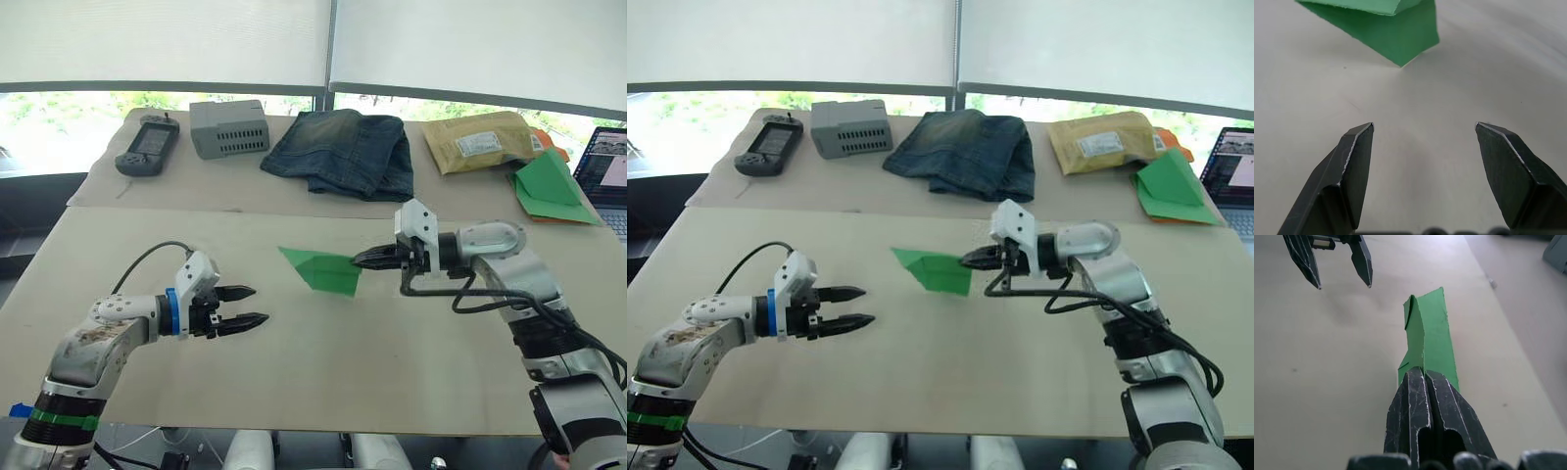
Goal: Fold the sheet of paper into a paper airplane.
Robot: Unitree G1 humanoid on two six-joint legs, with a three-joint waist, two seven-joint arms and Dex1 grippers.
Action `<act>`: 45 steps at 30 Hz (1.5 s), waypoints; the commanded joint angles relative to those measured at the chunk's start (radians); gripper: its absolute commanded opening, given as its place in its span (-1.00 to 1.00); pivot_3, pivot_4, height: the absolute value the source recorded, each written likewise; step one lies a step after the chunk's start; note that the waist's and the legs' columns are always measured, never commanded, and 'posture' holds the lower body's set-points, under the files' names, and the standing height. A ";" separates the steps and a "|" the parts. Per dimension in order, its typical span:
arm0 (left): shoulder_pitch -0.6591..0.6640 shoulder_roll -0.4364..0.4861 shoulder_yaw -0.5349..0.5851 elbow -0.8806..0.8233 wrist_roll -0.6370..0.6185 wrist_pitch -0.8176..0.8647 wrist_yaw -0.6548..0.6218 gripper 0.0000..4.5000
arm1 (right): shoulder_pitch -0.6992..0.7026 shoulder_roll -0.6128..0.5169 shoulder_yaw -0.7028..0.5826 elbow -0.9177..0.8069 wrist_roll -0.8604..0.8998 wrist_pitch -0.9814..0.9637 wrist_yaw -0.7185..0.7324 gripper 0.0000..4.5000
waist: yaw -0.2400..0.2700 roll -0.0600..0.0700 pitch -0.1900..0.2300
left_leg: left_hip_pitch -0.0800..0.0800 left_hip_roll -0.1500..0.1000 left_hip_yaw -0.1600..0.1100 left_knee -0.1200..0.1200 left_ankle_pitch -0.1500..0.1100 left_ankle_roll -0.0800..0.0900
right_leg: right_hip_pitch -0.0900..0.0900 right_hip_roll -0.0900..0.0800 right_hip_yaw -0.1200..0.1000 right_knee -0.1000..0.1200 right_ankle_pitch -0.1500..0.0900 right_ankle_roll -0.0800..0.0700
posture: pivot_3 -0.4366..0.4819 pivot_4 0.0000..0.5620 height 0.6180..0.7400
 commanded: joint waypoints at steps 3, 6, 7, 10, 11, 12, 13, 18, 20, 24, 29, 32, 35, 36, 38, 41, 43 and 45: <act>-0.042 0.012 0.013 0.013 -0.023 0.001 -0.030 0.56 | -0.033 -0.031 -0.009 0.122 -0.319 -0.635 -0.250 -0.98 | 0.000 0.000 0.000 | 0.000 0.000 0.000 0.000 0.000 0.000 | 0.000 0.000 0.000 0.000 0.000 0.000 | -0.05 -0.47 0.90; -0.062 0.008 0.003 0.024 -0.022 0.008 -0.038 0.56 | -0.019 -0.060 0.014 0.195 -0.541 -0.878 -0.440 -0.98 | 0.002 0.000 0.000 | 0.000 0.000 0.001 0.000 0.000 0.000 | 0.000 0.000 0.000 0.000 0.000 0.000 | -0.05 -0.47 0.90; -0.067 0.007 0.002 0.026 -0.022 0.010 -0.040 0.56 | -0.014 -0.064 0.019 0.210 -0.595 -0.926 -0.494 -0.98 | 0.001 0.000 0.000 | 0.000 0.000 0.001 0.000 0.000 0.000 | 0.000 0.000 0.000 0.000 0.000 0.000 | -0.05 -0.47 0.90; -0.081 0.010 -0.006 0.039 -0.014 0.006 -0.050 0.56 | 0.060 -0.070 0.033 0.203 -0.704 -0.958 -0.590 -0.98 | -0.001 0.000 0.000 | 0.000 0.000 0.001 0.000 0.000 0.000 | 0.000 0.000 0.001 0.000 0.000 -0.001 | -0.05 -0.47 0.90; -0.086 0.011 -0.008 0.043 -0.012 0.006 -0.052 0.56 | 0.088 -0.070 0.036 0.198 -0.728 -0.963 -0.616 -0.98 | 0.000 0.000 0.000 | 0.000 0.000 0.001 0.000 0.000 0.000 | 0.000 0.000 0.001 0.001 0.000 -0.001 | -0.05 -0.47 0.90; -0.088 0.011 -0.009 0.045 -0.011 0.006 -0.053 0.56 | 0.103 -0.070 0.038 0.196 -0.745 -0.968 -0.637 -0.98 | 0.000 0.000 0.000 | 0.000 0.000 0.001 0.000 0.000 0.000 | 0.000 0.000 0.001 0.001 0.000 -0.001 | -0.05 -0.47 0.90; -0.092 0.010 -0.010 0.047 -0.011 0.007 -0.055 0.56 | 0.126 -0.076 0.049 0.191 -0.778 -0.975 -0.658 -0.98 | 0.000 0.000 0.000 | 0.000 0.000 0.001 0.000 0.000 0.000 | 0.000 0.000 0.001 0.001 0.000 -0.001 | -0.05 -0.47 0.90; -0.104 0.008 -0.021 0.050 -0.011 0.010 -0.060 0.56 | 0.223 -0.091 0.090 0.148 -0.823 -0.984 -0.691 -0.98 | -0.004 0.000 0.000 | 0.002 -0.001 0.001 0.001 0.000 0.000 | 0.001 0.000 0.002 0.002 0.000 -0.001 | -0.05 -0.47 0.90; -0.109 0.008 -0.024 0.052 -0.011 0.010 -0.063 0.56 | 0.243 -0.099 0.093 0.147 -0.820 -0.979 -0.698 -0.98 | -0.005 0.000 0.000 | 0.004 -0.001 0.002 0.001 0.000 0.000 | 0.002 0.000 0.002 0.003 0.000 -0.001 | -0.05 -0.47 0.90; -0.118 0.006 -0.030 0.059 -0.010 0.009 -0.067 0.56 | 0.264 -0.115 0.091 0.156 -0.744 -0.975 -0.674 -0.98 | -0.004 -0.001 0.000 | 0.007 -0.001 0.002 0.003 0.001 -0.001 | 0.004 0.000 0.003 0.008 -0.001 -0.002 | -0.05 -0.47 0.90; -0.122 0.007 -0.035 0.064 -0.009 0.009 -0.073 0.56 | 0.268 -0.157 0.082 0.089 -0.619 -0.964 -0.605 -0.43 | -0.004 -0.001 0.000 | 0.008 -0.001 0.002 0.003 0.001 0.000 | 0.004 0.000 0.003 0.010 -0.001 -0.002 | -0.05 -0.47 0.90; -0.122 0.011 -0.032 0.064 -0.012 0.013 -0.076 0.56 | 0.278 -0.203 0.068 0.007 -0.523 -0.939 -0.545 0.04 | -0.004 -0.001 0.000 | 0.008 0.000 0.002 0.003 0.001 0.000 | 0.004 0.000 0.003 0.010 -0.001 -0.002 | -0.05 -0.47 0.90; -0.119 0.017 -0.032 0.065 -0.012 0.016 -0.084 0.56 | 0.275 -0.249 0.045 -0.039 -0.460 -0.912 -0.502 0.48 | -0.003 -0.001 0.000 | 0.008 0.000 0.002 0.003 0.001 0.000 | 0.004 0.000 0.003 0.010 -0.001 -0.002 | -0.05 -0.47 0.90; -0.118 0.018 -0.032 0.066 -0.011 0.016 -0.086 0.56 | 0.275 -0.258 0.036 -0.050 -0.433 -0.896 -0.490 0.64 | -0.003 -0.001 0.000 | 0.008 0.000 0.002 0.003 0.001 0.000 | 0.004 0.000 0.003 0.010 -0.002 -0.002 | -0.05 -0.47 0.90; -0.119 0.020 -0.030 0.069 -0.011 0.017 -0.092 0.56 | 0.280 -0.262 0.024 -0.081 -0.349 -0.816 -0.453 0.96 | -0.002 -0.001 0.000 | 0.008 0.000 0.002 0.003 0.001 0.000 | 0.004 0.000 0.003 0.010 -0.002 0.000 | -0.05 -0.47 0.90; -0.125 0.020 -0.033 0.076 -0.005 0.011 -0.097 0.56 | 0.268 -0.197 -0.006 -0.154 -0.161 -0.481 -0.411 0.96 | -0.004 -0.001 0.000 | 0.008 0.000 0.002 0.003 0.001 0.000 | 0.005 0.001 0.003 0.010 -0.002 -0.001 | -0.05 -0.47 0.90; -0.132 0.016 -0.037 0.078 -0.002 0.011 -0.096 0.56 | 0.246 -0.149 -0.020 -0.179 -0.111 -0.305 -0.409 0.96 | -0.005 -0.001 0.000 | 0.008 0.000 0.001 0.003 0.001 0.000 | 0.005 0.001 0.003 0.011 -0.001 -0.002 | -0.05 -0.47 0.90; -0.139 0.012 -0.041 0.080 -0.001 0.010 -0.094 0.56 | 0.236 -0.107 -0.034 -0.203 -0.077 -0.151 -0.417 0.70 | -0.001 -0.001 0.000 | 0.008 0.000 0.001 0.004 0.001 0.000 | 0.005 0.001 0.003 0.012 -0.001 -0.002 | -0.05 -0.47 0.90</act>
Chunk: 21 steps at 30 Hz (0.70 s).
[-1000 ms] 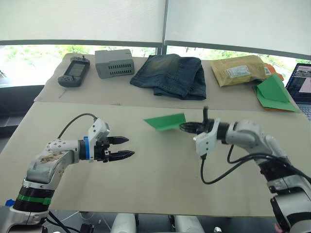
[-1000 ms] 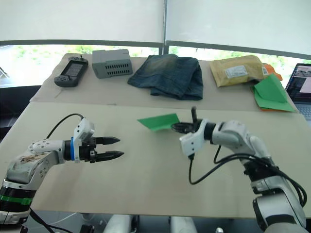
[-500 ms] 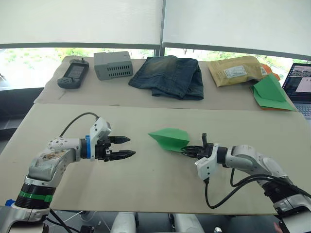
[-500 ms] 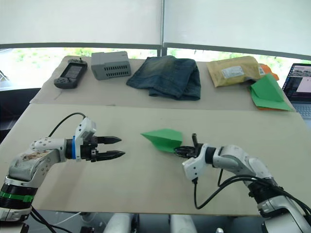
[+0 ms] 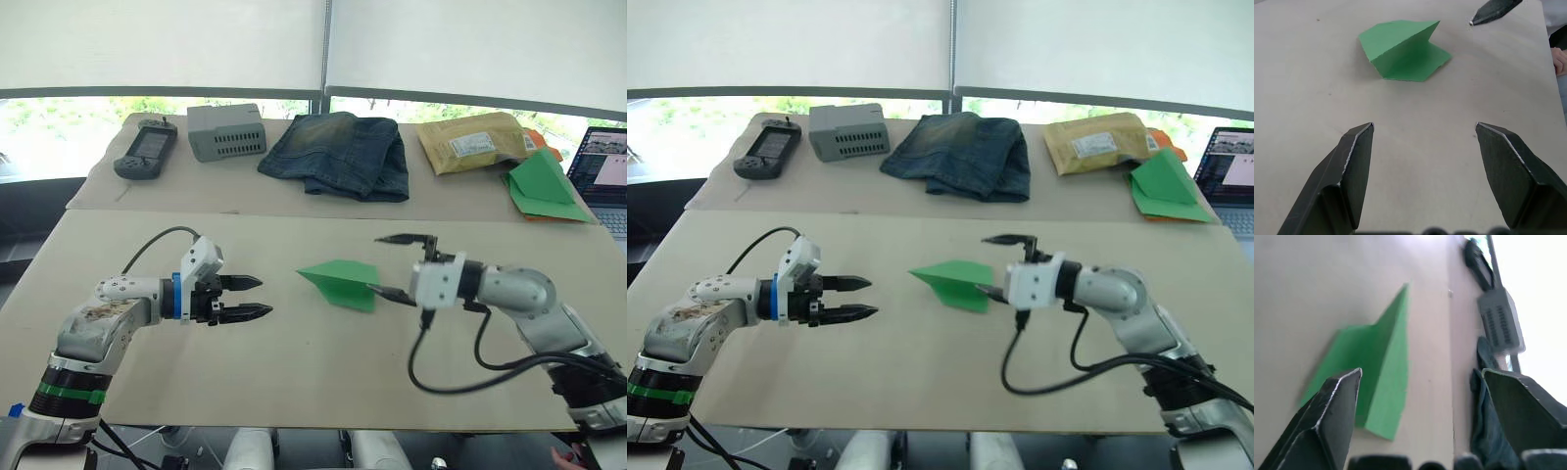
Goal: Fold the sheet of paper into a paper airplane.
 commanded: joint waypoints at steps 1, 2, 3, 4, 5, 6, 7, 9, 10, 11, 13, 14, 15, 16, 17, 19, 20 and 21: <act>-0.022 -0.001 -0.002 0.000 -0.002 -0.007 -0.004 0.56 | -0.028 0.050 -0.037 -0.057 0.098 0.310 -0.005 0.58 | 0.003 0.000 0.000 | 0.000 0.000 0.000 0.000 0.000 0.000 | 0.000 0.000 0.000 0.000 0.000 0.000 | -0.05 -0.47 0.90; -0.026 -0.002 -0.004 0.001 -0.002 -0.007 -0.003 0.56 | -0.033 0.066 -0.032 -0.062 0.108 0.393 -0.003 0.41 | 0.004 0.000 0.000 | 0.000 0.000 0.000 0.000 0.000 0.000 | 0.000 0.000 0.000 0.000 0.000 0.000 | -0.05 -0.47 0.90; -0.027 -0.004 -0.006 0.000 -0.002 -0.005 0.000 0.56 | -0.036 0.082 -0.022 -0.063 0.119 0.505 -0.006 0.26 | 0.006 0.000 0.000 | -0.001 0.000 0.000 0.000 0.000 0.000 | 0.000 0.000 0.000 -0.001 0.000 0.000 | -0.05 -0.47 0.90; -0.029 -0.006 -0.007 0.000 0.001 -0.008 0.003 0.56 | -0.032 0.110 -0.026 -0.073 0.149 0.584 -0.014 0.12 | 0.008 0.000 0.000 | -0.001 0.000 0.000 0.000 0.000 0.000 | 0.000 0.000 -0.001 -0.001 0.000 0.000 | -0.05 -0.47 0.90; -0.030 -0.006 -0.006 0.001 0.001 -0.009 0.005 0.56 | -0.029 0.140 -0.036 -0.088 0.174 0.653 -0.031 -0.05 | 0.009 0.000 0.000 | -0.001 0.000 0.000 0.000 0.000 0.000 | 0.000 0.000 -0.001 -0.001 0.000 0.000 | -0.05 -0.47 0.90; -0.031 -0.006 -0.006 0.001 0.001 -0.010 0.007 0.56 | -0.021 0.162 -0.038 -0.105 0.189 0.706 -0.040 -0.21 | 0.010 0.000 0.000 | -0.002 0.000 0.000 0.000 0.000 0.000 | -0.001 0.000 -0.001 -0.001 0.000 0.000 | -0.05 -0.47 0.90; -0.031 -0.006 -0.005 0.001 0.001 -0.010 0.008 0.56 | -0.015 0.176 -0.040 -0.121 0.195 0.738 -0.046 -0.35 | 0.010 0.000 0.000 | -0.002 0.000 0.000 0.000 0.000 0.000 | -0.002 0.000 -0.001 -0.001 0.000 0.000 | -0.05 -0.47 0.90; -0.032 -0.004 -0.003 0.002 -0.001 -0.009 0.008 0.56 | 0.002 0.204 -0.038 -0.139 0.184 0.802 -0.082 -0.66 | 0.011 0.000 0.000 | -0.003 0.000 0.000 0.000 0.000 0.000 | -0.002 0.000 -0.001 -0.001 0.000 0.000 | -0.05 -0.47 0.90; -0.031 -0.003 -0.003 0.002 0.002 -0.012 0.009 0.56 | 0.020 0.220 -0.037 -0.151 0.187 0.827 -0.097 -0.82 | 0.012 0.000 0.000 | -0.003 0.000 0.000 0.000 0.000 0.000 | -0.002 0.000 -0.001 -0.001 0.000 0.000 | -0.05 -0.47 0.90; -0.031 -0.003 -0.003 0.001 0.003 -0.012 0.010 0.56 | 0.038 0.236 -0.036 -0.163 0.191 0.848 -0.112 -0.97 | 0.012 0.000 0.000 | -0.003 0.000 0.000 0.000 0.000 0.000 | -0.002 0.000 -0.001 -0.001 0.000 0.000 | -0.05 -0.47 0.90; -0.034 -0.007 -0.002 0.000 0.003 -0.012 0.016 0.56 | 0.074 0.255 -0.024 -0.191 0.196 0.879 -0.124 -0.98 | 0.015 0.000 0.000 | -0.003 0.000 0.000 0.000 0.000 0.000 | -0.002 0.000 -0.001 -0.001 0.000 0.000 | -0.05 -0.47 0.90; -0.035 -0.009 -0.002 0.000 0.003 -0.013 0.019 0.56 | 0.085 0.260 -0.018 -0.203 0.194 0.891 -0.127 -0.98 | 0.015 0.000 0.000 | -0.003 0.000 -0.001 0.000 0.000 0.000 | -0.002 0.000 -0.001 -0.001 0.000 0.000 | -0.05 -0.47 0.90; -0.041 -0.016 -0.003 0.003 0.003 -0.015 0.026 0.56 | 0.098 0.267 -0.012 -0.210 0.192 0.899 -0.132 -0.98 | 0.016 0.000 0.000 | -0.003 0.000 0.000 0.000 0.000 0.000 | -0.002 0.000 -0.001 -0.001 -0.001 0.001 | -0.05 -0.47 0.90; -0.047 -0.021 -0.006 0.005 0.003 -0.015 0.030 0.56 | 0.108 0.274 -0.008 -0.214 0.190 0.906 -0.137 -0.98 | 0.016 0.000 0.000 | -0.003 0.000 0.000 0.001 0.000 0.000 | -0.002 0.000 -0.001 -0.001 -0.001 0.002 | -0.05 -0.47 0.90; -0.050 -0.024 -0.007 0.006 0.003 -0.015 0.032 0.56 | 0.114 0.279 -0.006 -0.216 0.188 0.911 -0.140 -0.98 | 0.016 0.000 0.000 | -0.003 0.000 0.000 0.001 0.000 0.000 | -0.002 0.000 -0.001 -0.001 -0.001 0.003 | -0.05 -0.47 0.90; -0.063 -0.037 -0.016 0.003 -0.004 -0.010 0.032 0.56 | 0.131 0.287 0.004 -0.205 0.176 0.904 -0.149 -0.98 | 0.016 0.000 0.000 | -0.003 0.000 0.000 0.002 0.000 0.000 | -0.002 0.000 -0.001 -0.001 -0.003 0.006 | -0.05 -0.47 0.90; -0.068 -0.043 -0.022 0.000 -0.006 -0.007 0.030 0.56 | 0.138 0.286 0.013 -0.199 0.162 0.892 -0.154 -0.98 | 0.016 0.000 0.000 | -0.003 0.000 -0.001 0.002 0.000 0.000 | -0.002 0.000 -0.002 -0.001 -0.003 0.006 | -0.05 -0.47 0.90; -0.074 -0.051 -0.033 -0.003 -0.007 -0.005 0.028 0.56 | 0.148 0.297 0.011 -0.195 0.166 0.892 -0.160 -0.98 | 0.016 0.000 0.000 | -0.003 0.000 0.000 0.002 0.000 0.000 | -0.002 0.000 -0.001 -0.001 -0.003 0.006 | -0.05 -0.47 0.90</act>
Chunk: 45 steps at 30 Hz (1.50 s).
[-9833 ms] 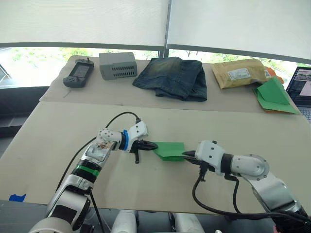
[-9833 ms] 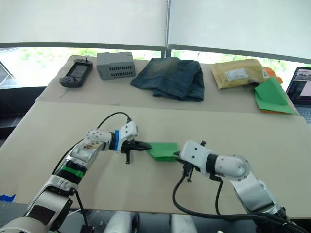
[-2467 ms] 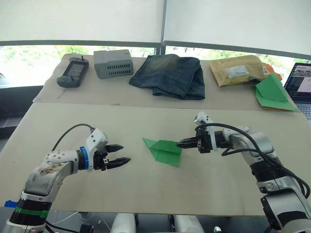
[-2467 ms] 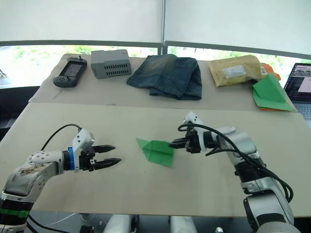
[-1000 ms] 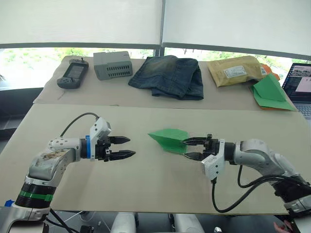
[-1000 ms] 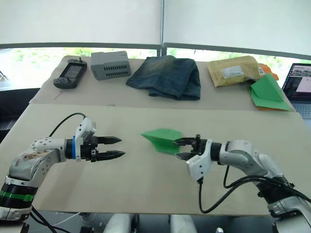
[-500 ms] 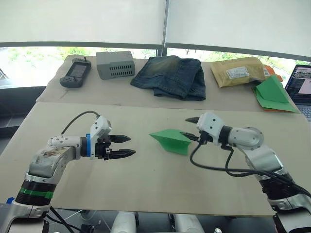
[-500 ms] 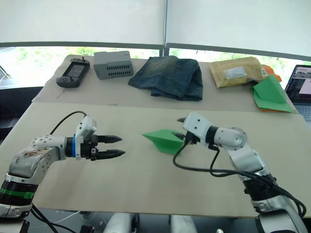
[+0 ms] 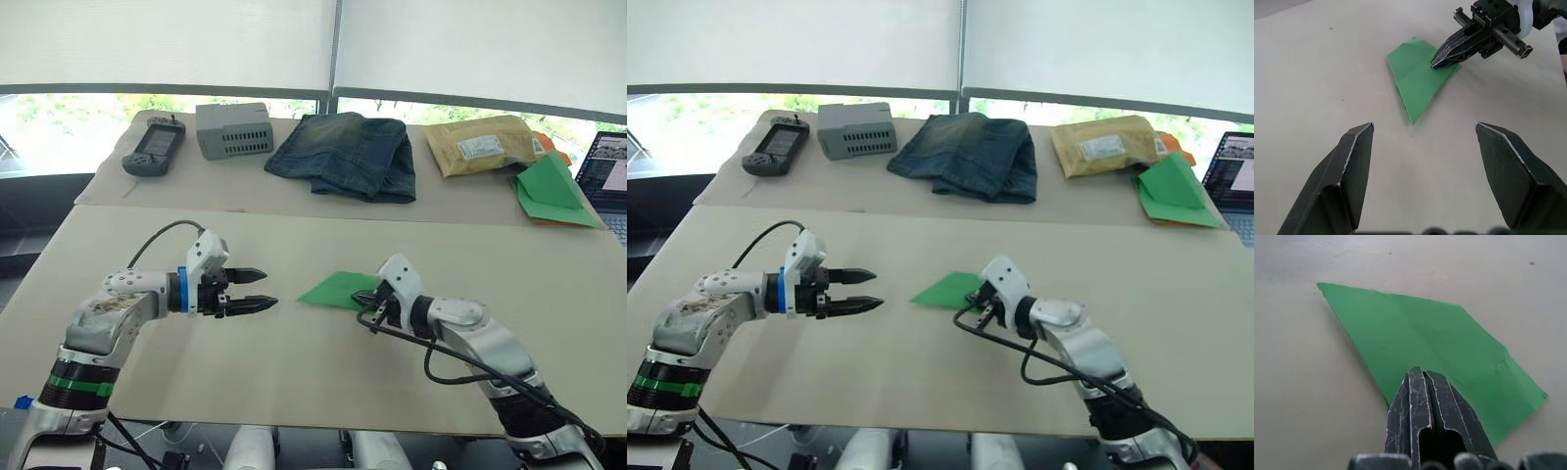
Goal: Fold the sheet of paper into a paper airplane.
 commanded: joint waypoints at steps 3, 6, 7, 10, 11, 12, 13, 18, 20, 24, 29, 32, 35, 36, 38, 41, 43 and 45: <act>-0.039 -0.050 -0.044 -0.019 -0.001 -0.012 0.001 0.56 | 0.034 0.011 0.014 -0.014 -0.026 -0.021 -0.023 -0.98 | 0.001 0.000 0.000 | 0.000 0.000 0.000 0.000 0.000 0.000 | 0.001 0.000 0.000 0.000 0.000 0.000 | -0.05 -0.47 0.90; -0.065 -0.104 -0.091 0.019 0.036 -0.043 0.022 0.56 | 0.046 0.001 0.026 -0.014 -0.045 -0.033 -0.023 -0.98 | 0.004 0.000 0.000 | 0.000 0.000 0.000 0.000 0.000 0.000 | 0.001 0.000 0.000 0.000 0.000 0.000 | -0.05 -0.47 0.90; -0.078 -0.131 -0.105 0.039 0.051 -0.059 0.034 0.56 | 0.050 0.005 0.023 -0.014 -0.046 -0.033 -0.026 -0.98 | 0.005 0.000 0.000 | 0.000 0.000 0.000 0.000 0.000 0.000 | 0.001 0.000 0.000 0.000 0.000 0.000 | -0.05 -0.47 0.90; -0.122 -0.215 -0.130 0.105 0.092 -0.107 0.084 0.56 | 0.060 0.004 0.024 -0.018 -0.057 -0.035 -0.030 -0.98 | 0.009 0.000 0.000 | 0.001 0.000 0.000 0.001 0.000 0.000 | 0.002 0.000 0.000 0.000 0.000 0.000 | -0.05 -0.47 0.90; -0.137 -0.237 -0.135 0.130 0.104 -0.114 0.100 0.56 | 0.064 0.004 0.024 -0.020 -0.059 -0.036 -0.032 -0.98 | 0.010 -0.001 0.000 | 0.001 0.000 0.000 0.001 0.000 0.000 | 0.002 0.000 0.000 0.000 0.000 0.000 | -0.05 -0.47 0.90; -0.148 -0.252 -0.147 0.149 0.115 -0.123 0.097 0.32 | 0.069 0.006 0.021 -0.022 -0.058 -0.035 -0.036 -1.00 | 0.010 -0.001 0.000 | 0.000 0.000 0.000 0.002 0.000 0.000 | 0.002 0.000 0.000 0.000 0.000 0.000 | -0.05 -0.47 0.90; -0.156 -0.264 -0.155 0.162 0.122 -0.127 0.095 0.18 | 0.072 0.007 0.020 -0.025 -0.060 -0.033 -0.041 -1.00 | 0.009 -0.001 0.000 | 0.000 -0.001 0.000 0.002 0.000 0.000 | 0.002 0.000 0.000 0.000 0.000 0.000 | -0.05 -0.47 0.90; -0.179 -0.314 -0.211 0.229 0.183 -0.149 0.107 -0.57 | 0.090 0.010 0.010 -0.037 -0.067 -0.029 -0.070 -1.00 | 0.010 -0.001 0.000 | 0.000 -0.001 -0.001 0.002 0.000 0.000 | 0.002 0.000 0.000 0.000 0.000 0.000 | -0.05 -0.47 0.90; -0.186 -0.330 -0.241 0.271 0.226 -0.166 0.121 -0.84 | 0.096 0.012 0.006 -0.042 -0.064 -0.025 -0.079 -1.00 | 0.010 -0.001 0.000 | 0.000 -0.001 -0.001 0.003 0.000 0.000 | 0.002 0.000 0.000 0.000 0.001 0.000 | -0.05 -0.47 0.90; -0.196 -0.365 -0.269 0.333 0.273 -0.195 0.136 -1.00 | 0.109 0.014 0.005 -0.056 -0.060 -0.017 -0.094 -1.00 | 0.011 -0.001 0.000 | 0.000 -0.001 -0.001 0.003 0.000 0.000 | 0.002 0.000 0.000 0.000 0.001 0.001 | -0.05 -0.47 0.90; -0.197 -0.382 -0.254 0.371 0.283 -0.201 0.142 -1.00 | 0.120 0.026 -0.023 -0.080 -0.038 -0.012 -0.113 -1.00 | 0.012 -0.001 -0.001 | 0.000 -0.001 -0.001 0.004 0.000 0.000 | 0.003 0.000 0.000 0.000 0.000 0.001 | -0.05 -0.47 0.90; -0.188 -0.379 -0.259 0.379 0.288 -0.190 0.141 -1.00 | 0.085 0.018 -0.057 -0.092 -0.021 -0.014 -0.101 -1.00 | 0.012 -0.001 -0.001 | 0.000 -0.001 -0.001 0.004 0.000 0.000 | 0.003 0.000 0.000 0.000 0.000 0.002 | -0.05 -0.47 0.90; -0.168 -0.385 -0.247 0.353 0.275 -0.183 0.151 -1.00 | 0.024 -0.011 -0.121 -0.086 0.001 0.007 -0.085 -1.00 | 0.012 -0.001 -0.001 | -0.001 -0.001 -0.001 0.004 0.000 0.000 | 0.002 0.000 0.000 0.000 0.001 0.002 | -0.05 -0.47 0.90; -0.164 -0.386 -0.243 0.342 0.271 -0.179 0.155 -1.00 | 0.010 -0.021 -0.135 -0.080 0.004 0.013 -0.081 -1.00 | 0.012 -0.001 -0.001 | -0.001 -0.001 -0.001 0.005 0.000 0.000 | 0.002 0.000 0.000 0.000 0.001 0.002 | -0.05 -0.47 0.90; -0.154 -0.382 -0.239 0.323 0.270 -0.173 0.157 -1.00 | -0.037 -0.043 -0.161 -0.042 0.006 0.029 -0.079 -1.00 | 0.010 -0.001 -0.001 | -0.001 -0.001 -0.001 0.005 0.000 0.000 | 0.002 0.000 0.000 0.000 0.001 0.002 | -0.05 -0.47 0.90; -0.140 -0.374 -0.239 0.313 0.283 -0.175 0.163 -1.00 | -0.105 -0.071 -0.185 0.025 0.000 0.060 -0.081 -1.00 | 0.009 -0.001 -0.001 | -0.001 -0.001 -0.001 0.004 0.000 0.000 | 0.002 0.000 0.000 0.000 0.001 0.001 | -0.05 -0.47 0.90; -0.135 -0.371 -0.242 0.311 0.289 -0.178 0.165 -1.00 | -0.131 -0.061 -0.216 0.048 0.039 0.108 -0.077 -0.87 | 0.009 -0.001 -0.001 | -0.001 -0.001 -0.001 0.004 0.000 0.000 | 0.002 0.000 0.000 0.000 0.002 0.001 | -0.05 -0.47 0.90; -0.128 -0.368 -0.250 0.309 0.298 -0.186 0.165 -1.00 | -0.156 -0.044 -0.261 0.060 0.116 0.210 -0.057 -0.60 | 0.009 -0.001 -0.001 | -0.001 -0.001 -0.001 0.004 0.000 0.000 | 0.002 0.000 0.000 -0.001 0.002 0.000 | -0.05 -0.47 0.90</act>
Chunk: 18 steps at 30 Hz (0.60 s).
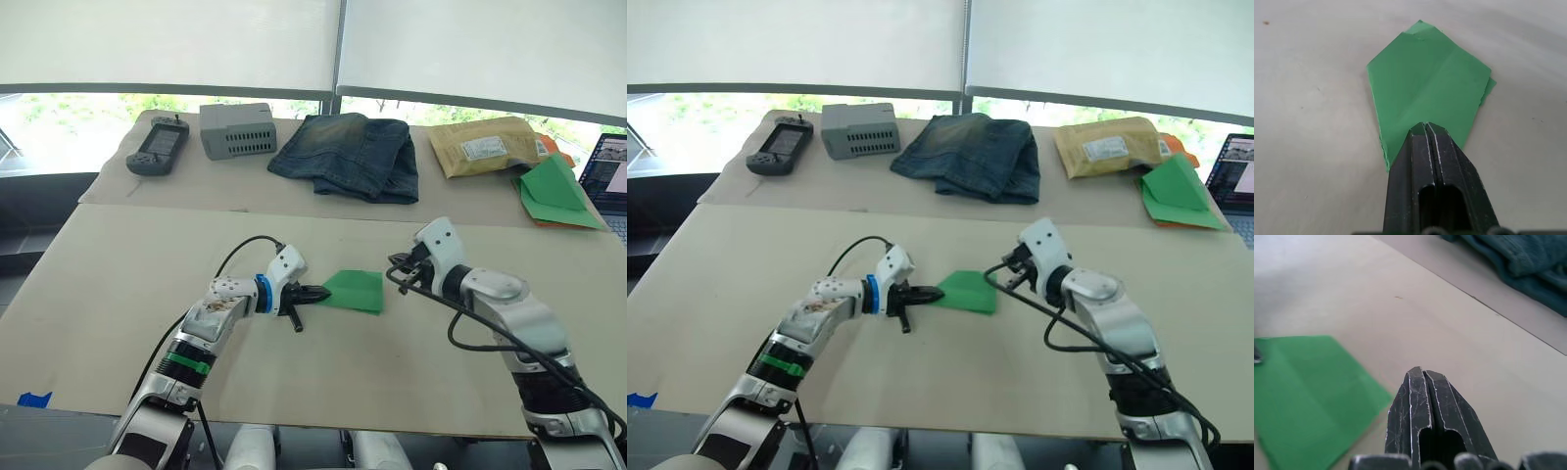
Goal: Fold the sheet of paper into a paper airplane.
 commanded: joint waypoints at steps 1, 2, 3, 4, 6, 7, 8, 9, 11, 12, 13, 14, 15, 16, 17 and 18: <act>0.020 0.007 -0.018 -0.013 0.026 -0.012 0.003 -1.00 | -0.049 0.022 -0.097 0.006 0.131 0.174 0.028 -0.46 | -0.001 0.000 0.000 | 0.000 0.000 0.000 0.000 0.000 0.000 | 0.000 0.000 0.000 0.000 0.000 0.000 | -0.05 -0.47 0.90; 0.022 0.006 -0.020 -0.012 0.029 -0.015 0.004 -1.00 | -0.060 0.026 -0.115 0.013 0.158 0.224 0.030 -0.29 | -0.001 0.000 0.000 | 0.000 0.000 0.000 0.000 0.000 0.000 | 0.000 0.000 0.000 0.000 0.001 -0.001 | -0.05 -0.47 0.90; 0.025 0.004 -0.023 -0.013 0.031 -0.017 0.006 -1.00 | -0.072 0.033 -0.136 0.025 0.190 0.279 0.033 -0.11 | -0.001 0.000 0.000 | 0.000 0.000 0.000 0.000 0.000 0.000 | 0.000 0.000 0.000 0.000 0.002 -0.004 | -0.05 -0.47 0.90; 0.027 0.002 -0.027 -0.014 0.034 -0.020 0.005 -1.00 | -0.082 0.048 -0.163 0.040 0.225 0.327 0.034 0.02 | 0.000 0.000 0.000 | 0.000 0.000 0.000 0.000 0.000 0.000 | 0.000 0.000 0.000 0.000 0.002 -0.004 | -0.05 -0.47 0.90; 0.032 -0.006 -0.028 -0.018 0.030 -0.023 0.006 -1.00 | -0.098 0.080 -0.217 0.092 0.280 0.397 0.027 0.33 | 0.000 0.000 0.000 | 0.000 0.000 0.000 0.000 0.000 0.000 | 0.000 0.000 0.000 0.000 0.002 -0.004 | -0.05 -0.47 0.90; 0.034 -0.008 -0.028 -0.021 0.027 -0.023 0.005 -1.00 | -0.101 0.090 -0.232 0.111 0.300 0.422 0.030 0.46 | 0.000 0.000 0.000 | 0.000 0.000 0.000 0.000 0.000 0.000 | 0.000 0.000 0.000 0.000 0.002 -0.004 | -0.05 -0.47 0.90; 0.035 -0.010 -0.027 -0.023 0.025 -0.023 0.005 -1.00 | -0.103 0.094 -0.241 0.121 0.312 0.439 0.032 0.46 | 0.000 0.000 0.000 | 0.000 0.000 0.000 0.000 0.000 0.000 | 0.000 0.000 0.000 0.000 0.002 -0.004 | -0.05 -0.47 0.90; 0.036 -0.012 -0.027 -0.025 0.025 -0.022 0.006 -1.00 | -0.105 0.098 -0.243 0.136 0.320 0.446 0.034 0.46 | 0.000 0.000 0.000 | 0.000 0.000 0.000 0.000 0.000 0.000 | 0.000 0.000 0.000 0.000 0.002 -0.004 | -0.05 -0.47 0.90; 0.037 -0.013 -0.026 -0.028 0.026 -0.022 0.007 -1.00 | -0.114 0.108 -0.250 0.163 0.339 0.463 0.035 0.46 | 0.000 0.000 0.000 | -0.001 0.000 0.000 0.000 0.000 0.000 | 0.000 0.000 0.000 0.000 0.002 -0.004 | -0.05 -0.47 0.90; 0.038 -0.014 -0.026 -0.029 0.026 -0.023 0.008 -1.00 | -0.116 0.103 -0.239 0.173 0.338 0.460 0.039 0.46 | 0.000 0.000 0.000 | 0.000 0.000 0.000 0.000 0.000 0.000 | 0.000 0.000 0.000 -0.001 0.002 -0.004 | -0.05 -0.47 0.90; 0.039 -0.014 -0.026 -0.029 0.027 -0.024 0.009 -1.00 | -0.118 0.103 -0.233 0.182 0.339 0.457 0.041 0.46 | 0.000 0.000 0.000 | -0.001 0.000 0.000 0.000 0.000 0.000 | 0.000 0.000 0.000 0.000 0.002 -0.004 | -0.05 -0.47 0.90; 0.040 -0.014 -0.026 -0.032 0.028 -0.028 0.009 -1.00 | -0.122 0.110 -0.240 0.194 0.348 0.461 0.040 0.46 | -0.001 0.000 0.000 | 0.000 0.000 0.000 0.000 0.000 0.000 | 0.000 0.000 0.000 0.000 0.002 -0.003 | -0.05 -0.47 0.90; 0.042 -0.014 -0.028 -0.035 0.028 -0.033 0.006 -1.00 | -0.124 0.115 -0.245 0.202 0.356 0.464 0.041 0.46 | -0.001 0.000 0.000 | 0.000 0.000 0.000 0.000 0.000 0.000 | 0.000 0.000 0.000 0.000 0.002 -0.003 | -0.05 -0.47 0.90; 0.044 -0.014 -0.028 -0.038 0.026 -0.036 0.003 -1.00 | -0.127 0.118 -0.248 0.209 0.368 0.470 0.045 0.46 | -0.001 0.000 0.000 | 0.000 0.000 0.000 0.000 0.000 0.000 | 0.000 0.000 0.000 0.000 0.002 -0.002 | -0.05 -0.47 0.90; 0.045 -0.013 -0.028 -0.041 0.025 -0.037 0.002 -1.00 | -0.129 0.122 -0.253 0.215 0.382 0.473 0.049 0.46 | -0.001 0.000 0.000 | 0.000 0.000 0.000 0.000 0.000 0.000 | 0.000 0.000 0.000 0.000 0.002 -0.002 | -0.05 -0.47 0.90; 0.046 -0.013 -0.028 -0.043 0.024 -0.037 0.001 -1.00 | -0.131 0.125 -0.256 0.219 0.395 0.475 0.054 0.46 | -0.001 0.000 0.000 | 0.000 0.000 0.000 0.000 0.000 0.000 | 0.000 0.000 0.000 0.000 0.002 -0.002 | -0.05 -0.47 0.90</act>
